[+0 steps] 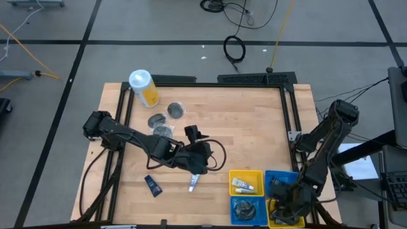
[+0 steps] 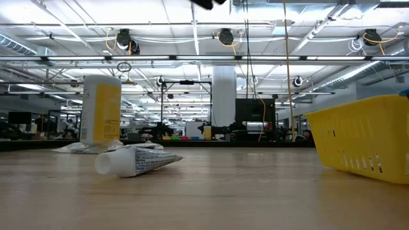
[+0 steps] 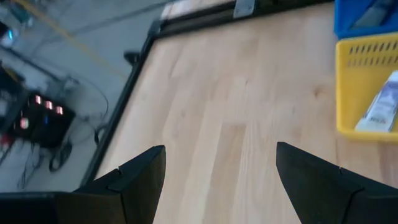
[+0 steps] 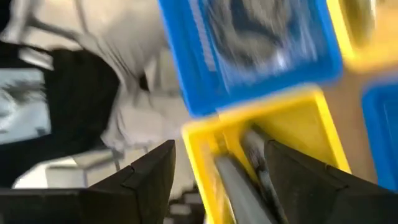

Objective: Pick & Place Travel size toiletries
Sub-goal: Put the black hairbrush into the bottom blue bin

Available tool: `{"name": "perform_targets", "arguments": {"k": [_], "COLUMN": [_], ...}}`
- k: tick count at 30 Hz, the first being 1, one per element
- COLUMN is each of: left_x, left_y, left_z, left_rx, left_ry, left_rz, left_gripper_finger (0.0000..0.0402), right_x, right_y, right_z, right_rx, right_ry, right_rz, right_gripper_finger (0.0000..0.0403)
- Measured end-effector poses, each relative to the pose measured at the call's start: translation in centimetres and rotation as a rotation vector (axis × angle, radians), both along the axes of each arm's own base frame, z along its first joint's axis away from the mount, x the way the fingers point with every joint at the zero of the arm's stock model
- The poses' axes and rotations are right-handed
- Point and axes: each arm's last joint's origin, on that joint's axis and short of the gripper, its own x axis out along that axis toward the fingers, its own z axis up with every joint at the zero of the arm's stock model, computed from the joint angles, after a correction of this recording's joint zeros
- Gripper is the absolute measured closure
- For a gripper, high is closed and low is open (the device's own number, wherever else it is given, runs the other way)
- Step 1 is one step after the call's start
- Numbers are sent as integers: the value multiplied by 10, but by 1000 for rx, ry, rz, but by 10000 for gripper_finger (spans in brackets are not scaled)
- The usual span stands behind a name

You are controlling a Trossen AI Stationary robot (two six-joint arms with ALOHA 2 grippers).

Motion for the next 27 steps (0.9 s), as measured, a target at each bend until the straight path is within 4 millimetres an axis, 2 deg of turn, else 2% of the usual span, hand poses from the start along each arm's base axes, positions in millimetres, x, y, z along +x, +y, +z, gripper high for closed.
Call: {"name": "perform_targets", "arguments": {"k": [6, 14, 17, 21, 27], "left_x": [-21, -58, -69, -79, -103], "left_y": [2, 17, 32, 60, 106], "left_z": [-14, -25, -23, -23, -41], "left_rx": [-108, -173, -154, -231, -396], "left_ry": [124, 350, 389, 382, 342], "left_rz": [167, 490, 631, 719, 793], "left_gripper_finger": [105, 105, 105, 105, 105], "right_x": [19, 59, 71, 82, 89], "right_y": [-10, -44, -58, -72, -78], "right_z": [8, 9, 9, 9, 10], "right_rx": [-92, -278, -334, -392, -425], "right_ry": [-236, -368, -390, -412, -453], "right_rz": [14, -43, -45, -43, -20], "right_gripper_finger": [174, 181, 181, 181, 181]}}
